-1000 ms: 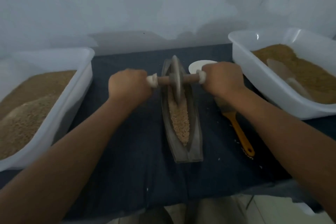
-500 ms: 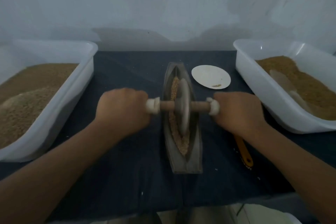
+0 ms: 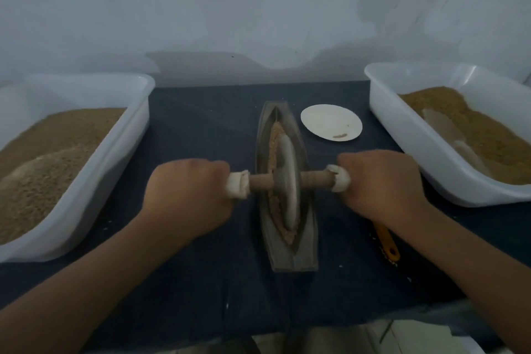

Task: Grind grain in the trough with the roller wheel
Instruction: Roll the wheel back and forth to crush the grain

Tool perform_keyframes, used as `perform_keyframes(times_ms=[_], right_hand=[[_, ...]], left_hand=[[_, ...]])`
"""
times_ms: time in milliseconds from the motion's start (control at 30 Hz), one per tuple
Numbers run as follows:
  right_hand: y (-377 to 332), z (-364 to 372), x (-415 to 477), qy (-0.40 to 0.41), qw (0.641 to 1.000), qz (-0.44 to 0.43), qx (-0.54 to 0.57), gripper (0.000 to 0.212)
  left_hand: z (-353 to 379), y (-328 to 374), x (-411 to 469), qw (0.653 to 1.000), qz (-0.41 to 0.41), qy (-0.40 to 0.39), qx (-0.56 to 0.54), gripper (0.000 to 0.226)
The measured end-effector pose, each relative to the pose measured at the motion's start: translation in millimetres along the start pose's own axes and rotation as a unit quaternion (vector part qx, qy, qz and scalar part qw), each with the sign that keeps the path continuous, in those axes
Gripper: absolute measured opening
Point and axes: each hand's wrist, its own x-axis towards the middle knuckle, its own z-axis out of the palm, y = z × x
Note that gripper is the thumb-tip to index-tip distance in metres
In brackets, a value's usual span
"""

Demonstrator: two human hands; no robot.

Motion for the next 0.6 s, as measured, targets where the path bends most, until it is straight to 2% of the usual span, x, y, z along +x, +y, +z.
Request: perform_keyframes(times_ms=[67,200,300,367,433,467,533,600], right_hand=[[3.6,6.4,6.8,-0.02,0.999,0.021,-0.018,0.05],[5.4,23.6,63.1,-0.018,0.997,0.057,-0.053,0.035],[3.9,19.8,94.7,0.009,0.998,0.056,-0.014,0.054],[4.9,14.6,93.2,-0.007,0.998,0.055,-0.017,0.05],[4.9,11.9,76.6,-0.061,0.995,0.071,-0.045,0.037],[2.8,9.9,62.0,-0.074,0.992,0.079,-0.072,0.034],[-4.4,2.7,29.7,-0.026,0.993,0.068,-0.092,0.042],[-3.7,0.5,7.2,-0.021,0.997,0.053,-0.046,0.038]], left_hand=[[9.1,-2.7,6.2,1.0,-0.005,-0.01,-0.012,0.052],[35.0,-7.5,75.1,0.995,-0.085,-0.054,-0.008,0.037],[37.1,-5.0,111.5,0.991,-0.113,-0.065,-0.034,0.042],[33.4,-2.5,103.2,0.989,-0.115,-0.086,-0.041,0.042],[30.2,-4.9,73.7,0.988,-0.105,-0.103,-0.04,0.035],[27.0,-5.1,54.2,0.991,-0.087,-0.091,-0.034,0.035],[17.5,-2.2,16.9,0.999,-0.036,-0.03,-0.019,0.037],[11.1,-1.0,-0.1,0.999,-0.003,0.027,-0.018,0.035]])
